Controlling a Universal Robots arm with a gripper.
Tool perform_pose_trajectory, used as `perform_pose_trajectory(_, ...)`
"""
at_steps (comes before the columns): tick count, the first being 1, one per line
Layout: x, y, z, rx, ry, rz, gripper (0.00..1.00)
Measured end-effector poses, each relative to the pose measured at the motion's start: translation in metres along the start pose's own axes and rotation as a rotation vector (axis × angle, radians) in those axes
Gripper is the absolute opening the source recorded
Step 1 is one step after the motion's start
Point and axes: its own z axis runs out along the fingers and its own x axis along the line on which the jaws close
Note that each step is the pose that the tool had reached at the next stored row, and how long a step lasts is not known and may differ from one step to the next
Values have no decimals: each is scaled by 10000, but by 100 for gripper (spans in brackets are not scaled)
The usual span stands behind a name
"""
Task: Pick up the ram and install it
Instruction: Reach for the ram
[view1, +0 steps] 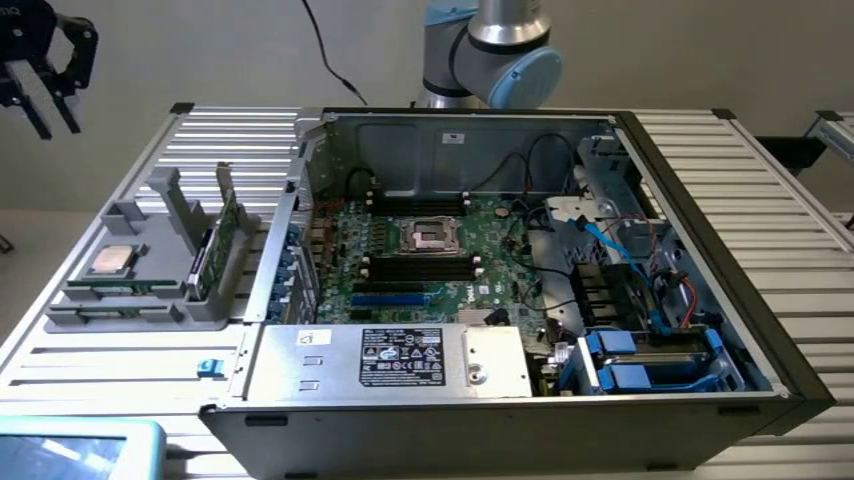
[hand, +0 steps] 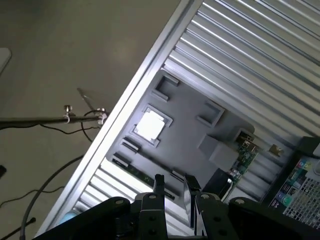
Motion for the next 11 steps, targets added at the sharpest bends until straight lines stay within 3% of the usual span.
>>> perform_pose_trajectory(11, 1, 0, 0, 92, 88, -2002, 29)
